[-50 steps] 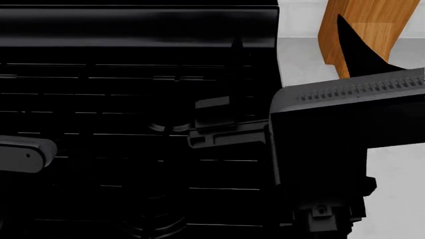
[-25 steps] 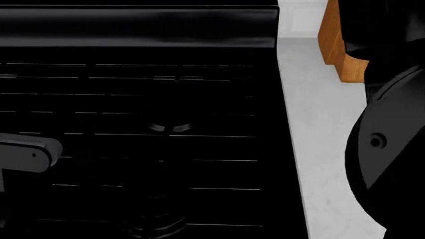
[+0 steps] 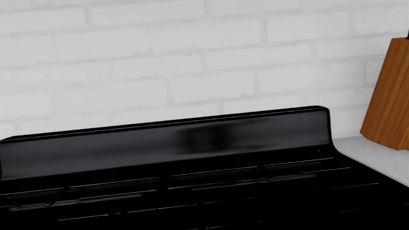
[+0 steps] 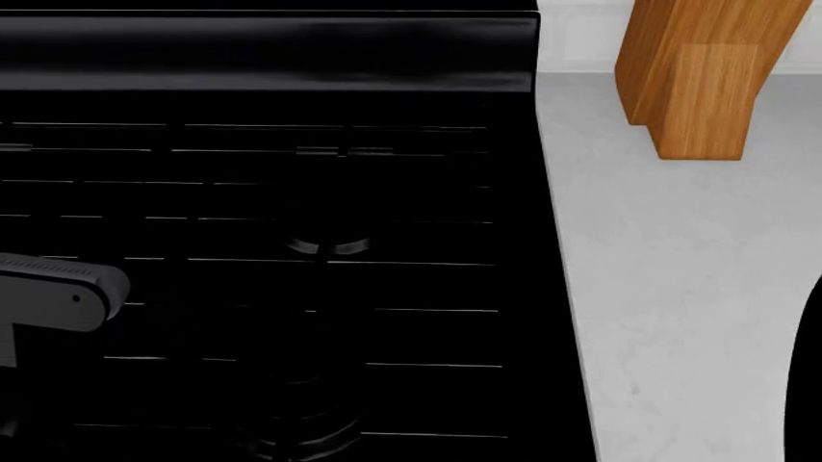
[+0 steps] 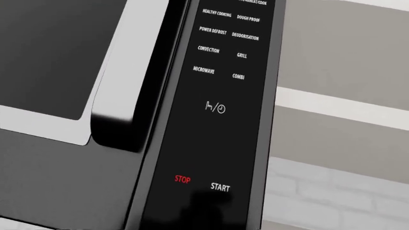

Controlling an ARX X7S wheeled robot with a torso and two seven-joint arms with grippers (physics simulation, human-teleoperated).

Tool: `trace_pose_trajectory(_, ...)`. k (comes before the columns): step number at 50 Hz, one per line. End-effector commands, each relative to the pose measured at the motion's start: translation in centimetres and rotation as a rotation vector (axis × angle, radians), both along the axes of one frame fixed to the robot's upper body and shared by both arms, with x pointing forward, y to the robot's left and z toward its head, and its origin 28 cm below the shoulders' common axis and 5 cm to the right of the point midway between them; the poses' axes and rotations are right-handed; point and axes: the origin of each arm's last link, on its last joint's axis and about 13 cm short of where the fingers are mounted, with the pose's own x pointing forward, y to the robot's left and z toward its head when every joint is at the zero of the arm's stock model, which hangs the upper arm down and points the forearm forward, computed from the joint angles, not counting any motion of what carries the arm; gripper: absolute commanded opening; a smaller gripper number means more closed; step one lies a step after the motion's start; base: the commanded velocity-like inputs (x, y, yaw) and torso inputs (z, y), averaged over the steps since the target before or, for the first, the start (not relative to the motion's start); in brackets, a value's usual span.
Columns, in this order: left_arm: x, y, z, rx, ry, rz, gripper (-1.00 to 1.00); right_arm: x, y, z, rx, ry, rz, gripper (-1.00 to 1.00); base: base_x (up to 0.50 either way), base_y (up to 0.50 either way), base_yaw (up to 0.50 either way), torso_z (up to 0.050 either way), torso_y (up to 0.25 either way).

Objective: Press the start button on the microwave

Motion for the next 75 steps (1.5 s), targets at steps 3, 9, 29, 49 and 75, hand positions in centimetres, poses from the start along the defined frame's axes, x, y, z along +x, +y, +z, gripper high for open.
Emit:
trace_pose_trajectory(3,0.1,-0.1,0.1,0.005,0.000,0.000,1.00,1.1,0.8,2.4,0.006,0.057,0.018,-1.00,0.00,0.00,0.00,0.000,0.000)
trace_pose_trajectory(9,0.1,-0.1,0.0,0.007,0.003,-0.003,1.00,1.8,1.3,2.9,-0.011,0.103,0.011,-1.00,0.00,0.00,0.00,0.000,0.000)
trace_pose_trajectory(29,0.3,-0.1,-0.4,0.010,0.008,-0.002,1.00,3.5,0.7,4.2,0.015,0.124,-0.074,-1.00,0.00,0.00,0.00,0.000,0.000)
trace_pose_trajectory(49,0.1,-0.1,-0.5,0.004,0.011,-0.005,1.00,5.2,-0.3,5.1,0.058,0.114,-0.109,-1.00,0.00,0.00,0.00,0.000,0.000)
trace_pose_trajectory(75,0.2,-0.2,-0.8,0.008,0.021,-0.008,1.00,8.1,-0.3,3.8,0.066,0.183,-0.072,-1.00,0.00,0.00,0.00,0.000,0.000)
